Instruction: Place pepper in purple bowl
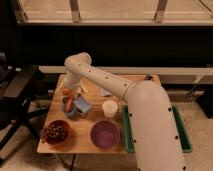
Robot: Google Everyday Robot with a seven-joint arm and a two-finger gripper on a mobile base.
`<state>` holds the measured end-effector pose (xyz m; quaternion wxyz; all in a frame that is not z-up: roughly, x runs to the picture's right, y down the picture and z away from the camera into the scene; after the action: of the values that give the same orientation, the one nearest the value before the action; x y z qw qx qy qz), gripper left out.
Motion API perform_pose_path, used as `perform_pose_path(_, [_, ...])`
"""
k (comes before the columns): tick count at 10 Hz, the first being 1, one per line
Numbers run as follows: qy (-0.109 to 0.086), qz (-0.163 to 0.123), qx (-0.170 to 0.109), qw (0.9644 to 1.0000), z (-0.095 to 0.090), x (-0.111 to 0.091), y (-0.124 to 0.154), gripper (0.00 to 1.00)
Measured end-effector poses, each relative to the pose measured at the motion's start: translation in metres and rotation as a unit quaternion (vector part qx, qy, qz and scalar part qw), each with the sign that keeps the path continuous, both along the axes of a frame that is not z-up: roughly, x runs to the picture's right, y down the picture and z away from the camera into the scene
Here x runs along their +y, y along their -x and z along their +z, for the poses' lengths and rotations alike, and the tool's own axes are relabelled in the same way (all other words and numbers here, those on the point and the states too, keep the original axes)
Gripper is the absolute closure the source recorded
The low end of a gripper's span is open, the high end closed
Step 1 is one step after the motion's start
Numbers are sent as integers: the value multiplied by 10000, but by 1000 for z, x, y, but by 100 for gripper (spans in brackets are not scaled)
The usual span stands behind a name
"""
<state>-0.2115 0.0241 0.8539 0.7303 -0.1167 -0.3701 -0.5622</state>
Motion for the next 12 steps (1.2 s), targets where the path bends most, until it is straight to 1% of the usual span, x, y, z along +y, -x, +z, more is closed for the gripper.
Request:
perform_pose_path(2, [72,-108,-13,9999,2,6,1,64])
perform_pose_path(3, [86,-131,-4,9999,2,7,0,73])
perform_pose_path(4, [109,-138,7,9998,3,8,-1,85])
perform_pose_path(5, [131,-121,26,9998,2,9,-3,95])
perform_pose_path(6, [144,-89,29,9999,0,8,-4,99])
perform_pose_path(7, [163,-22,3,9999,-4,6,-7,100])
perform_pose_path(8, [197,80,-68,9998,-14,-4,-14,100])
perform_pose_path(10, [237,177,-263,9992,-41,-22,-19,100])
perform_pose_path(11, [250,256,-402,9986,-60,-35,-24,100])
perform_pose_path(12, [285,402,-646,9967,-83,-49,-32,100])
